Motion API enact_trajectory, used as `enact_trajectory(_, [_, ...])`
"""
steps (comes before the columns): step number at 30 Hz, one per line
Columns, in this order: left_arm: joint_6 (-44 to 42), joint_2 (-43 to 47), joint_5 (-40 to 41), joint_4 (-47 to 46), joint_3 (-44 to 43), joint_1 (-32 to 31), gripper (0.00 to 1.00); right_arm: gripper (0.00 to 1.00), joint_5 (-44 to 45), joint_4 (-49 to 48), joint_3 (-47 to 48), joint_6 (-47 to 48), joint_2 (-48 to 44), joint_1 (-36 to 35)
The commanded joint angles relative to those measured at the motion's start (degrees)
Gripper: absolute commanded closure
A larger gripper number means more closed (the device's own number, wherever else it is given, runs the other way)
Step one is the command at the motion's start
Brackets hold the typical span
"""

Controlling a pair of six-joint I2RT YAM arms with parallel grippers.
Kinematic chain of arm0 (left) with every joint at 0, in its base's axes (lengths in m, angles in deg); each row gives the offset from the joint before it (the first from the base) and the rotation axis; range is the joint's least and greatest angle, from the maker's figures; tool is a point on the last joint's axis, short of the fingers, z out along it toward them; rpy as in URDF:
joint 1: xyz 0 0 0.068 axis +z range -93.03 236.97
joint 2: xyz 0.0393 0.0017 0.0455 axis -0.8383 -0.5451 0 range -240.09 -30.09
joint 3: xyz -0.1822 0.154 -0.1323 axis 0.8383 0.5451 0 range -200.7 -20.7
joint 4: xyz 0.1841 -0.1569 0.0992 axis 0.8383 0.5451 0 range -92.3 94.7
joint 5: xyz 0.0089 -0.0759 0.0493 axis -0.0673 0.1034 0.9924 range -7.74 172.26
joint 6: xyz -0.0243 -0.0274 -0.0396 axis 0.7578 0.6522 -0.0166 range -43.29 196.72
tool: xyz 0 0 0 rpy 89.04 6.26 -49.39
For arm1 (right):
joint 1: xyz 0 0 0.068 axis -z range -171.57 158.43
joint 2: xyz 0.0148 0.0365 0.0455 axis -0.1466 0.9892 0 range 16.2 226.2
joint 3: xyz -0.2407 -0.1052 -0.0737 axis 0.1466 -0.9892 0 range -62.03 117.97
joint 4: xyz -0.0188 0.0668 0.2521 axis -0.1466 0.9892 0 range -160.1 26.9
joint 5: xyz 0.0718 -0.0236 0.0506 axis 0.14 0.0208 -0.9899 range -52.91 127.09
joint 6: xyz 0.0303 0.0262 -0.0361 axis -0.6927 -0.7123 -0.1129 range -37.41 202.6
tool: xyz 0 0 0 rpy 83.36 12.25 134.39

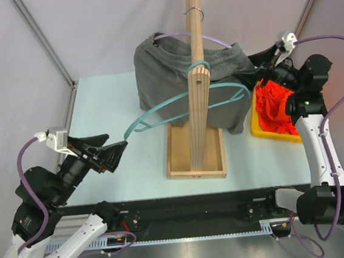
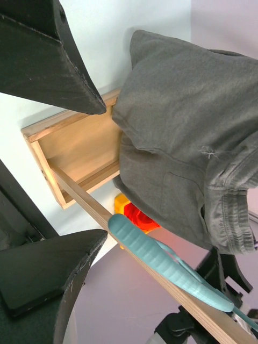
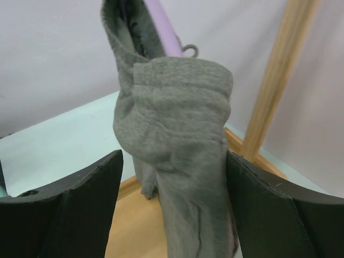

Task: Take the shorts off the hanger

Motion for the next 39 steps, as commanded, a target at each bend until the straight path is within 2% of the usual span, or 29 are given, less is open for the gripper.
enact_trajectory(1, [-0.6,0.3,1.2,0.7,-2.6,-0.3,0.08,0.22,4.6,2.7,2.2,10.7,0.9,-5.6])
enact_trajectory(4, [-0.8,0.3,1.8,1.9,-3.7,-0.3,0.09,0.3,7.1,1.8,2.2,13.5,2.2,-6.5])
enact_trajectory(5, [-0.8,0.3,2.4,2.1,-4.1,-0.3,0.08,0.38,7.7,1.1,2.2,13.3,2.5,-6.6])
enact_trajectory(7, [-1.1,0.4,2.9,3.3,-4.5,-0.3,0.08,0.49,8.0,-1.1,2.2,13.2,3.2,-6.6])
enact_trajectory(8, [-1.2,0.4,3.4,3.6,-4.9,-0.3,0.08,0.58,7.7,-1.9,2.2,13.2,3.4,-6.6])
enact_trajectory(10, [-1.5,0.6,3.9,4.3,-5.2,-0.3,0.09,0.68,6.5,-4.7,2.2,12.6,4.1,-6.6])
enact_trajectory(11, [-1.6,0.7,4.4,4.4,-5.3,-0.3,0.08,0.81,6.2,-5.7,2.2,12.5,4.5,-6.5])
enact_trajectory(14, [-1.6,1.1,5.2,5.5,-5.3,-0.3,0.08,1.0,7.0,-8.3,2.3,11.3,4.4,-6.5])
enact_trajectory(18, [-1.6,2.0,6.9,6.2,-5.4,-0.3,0.08,1.0,7.0,-13.7,2.2,6.8,3.4,-5.9])
enact_trajectory(23, [-1.4,2.1,8.1,5.8,-6.2,-0.3,0.08,1.0,11.3,-25.4,2.2,-8.2,3.2,-6.0])
enact_trajectory(26, [-0.9,0.8,8.5,5.5,-7.3,-0.3,0.08,1.0,16.5,-27.5,2.2,-15.8,3.6,-5.7])
enact_trajectory(28, [-0.7,-0.4,8.1,5.2,-8.2,-0.3,0.05,1.0,19.5,-27.0,2.3,-18.2,3.7,-4.9])
enact_trajectory(29, [-1.0,-1.4,8.3,5.4,-10.6,-0.3,0.0,1.0,19.8,-26.5,2.3,-19.0,3.9,-4.9])
enact_trajectory(30, [-1.5,-4.6,8.5,7.3,-12.8,-0.3,0.0,1.0,19.4,-25.7,2.3,-18.7,4.2,-4.8])
enact_trajectory(35, [-3.9,-15.7,8.2,13.6,-31.4,-0.3,0.0,1.0,16.9,-17.9,2.2,-18.1,5.4,-2.1])
enact_trajectory(39, [-3.3,-18.2,7.8,10.4,-33.6,-0.3,0.0,1.0,15.5,-14.5,2.0,-18.3,5.5,-1.2])
